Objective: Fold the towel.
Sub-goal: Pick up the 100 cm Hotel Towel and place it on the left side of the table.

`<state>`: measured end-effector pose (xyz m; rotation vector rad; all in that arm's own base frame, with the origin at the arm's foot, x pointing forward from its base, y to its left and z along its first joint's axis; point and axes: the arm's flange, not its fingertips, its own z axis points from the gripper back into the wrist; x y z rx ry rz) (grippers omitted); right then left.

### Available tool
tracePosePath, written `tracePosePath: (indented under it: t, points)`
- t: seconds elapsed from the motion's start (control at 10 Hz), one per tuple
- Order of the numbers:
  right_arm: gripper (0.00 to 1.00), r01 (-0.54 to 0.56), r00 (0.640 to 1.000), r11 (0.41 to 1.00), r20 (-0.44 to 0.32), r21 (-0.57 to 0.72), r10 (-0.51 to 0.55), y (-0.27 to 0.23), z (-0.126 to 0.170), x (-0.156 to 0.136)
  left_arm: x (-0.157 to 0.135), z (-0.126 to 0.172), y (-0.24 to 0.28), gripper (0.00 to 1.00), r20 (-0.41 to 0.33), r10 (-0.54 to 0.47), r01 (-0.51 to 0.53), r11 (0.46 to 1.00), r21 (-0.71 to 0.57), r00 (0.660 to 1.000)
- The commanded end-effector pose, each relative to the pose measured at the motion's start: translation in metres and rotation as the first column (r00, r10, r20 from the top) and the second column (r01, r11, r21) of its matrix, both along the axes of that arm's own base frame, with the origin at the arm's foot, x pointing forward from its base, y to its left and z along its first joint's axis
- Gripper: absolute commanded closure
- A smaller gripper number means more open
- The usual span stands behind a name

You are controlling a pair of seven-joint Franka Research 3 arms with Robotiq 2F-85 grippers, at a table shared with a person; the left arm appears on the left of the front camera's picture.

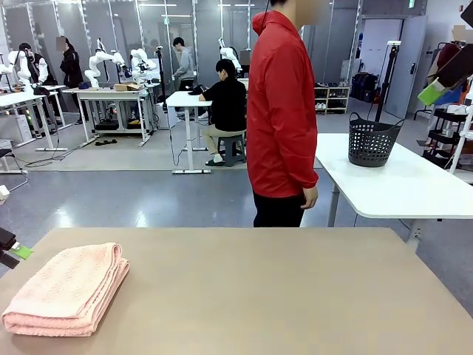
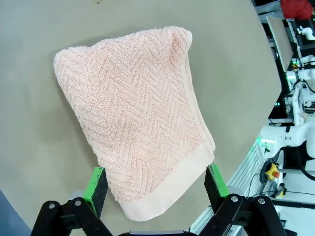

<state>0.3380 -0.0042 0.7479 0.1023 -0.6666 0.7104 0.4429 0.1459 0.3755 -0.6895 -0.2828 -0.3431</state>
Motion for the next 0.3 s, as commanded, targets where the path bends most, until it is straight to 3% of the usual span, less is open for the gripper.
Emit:
tracePosePath:
  t: [0.0, 0.2]
  points:
    - [0.00, 0.000, 1.000, 1.000, -0.001, -0.006, 0.000, -0.0008, 0.0007, -0.0003, 0.0033, 0.0012, 0.0016, 0.00, 0.004, 0.005, -0.005, 1.000, -0.004, 1.000]
    - [0.00, 0.000, 1.000, 1.000, -0.001, -0.006, 0.000, -0.0008, 0.0007, -0.0003, 0.0033, 0.0012, 0.0016, 0.00, 0.004, 0.005, -0.005, 1.000, -0.004, 1.000]
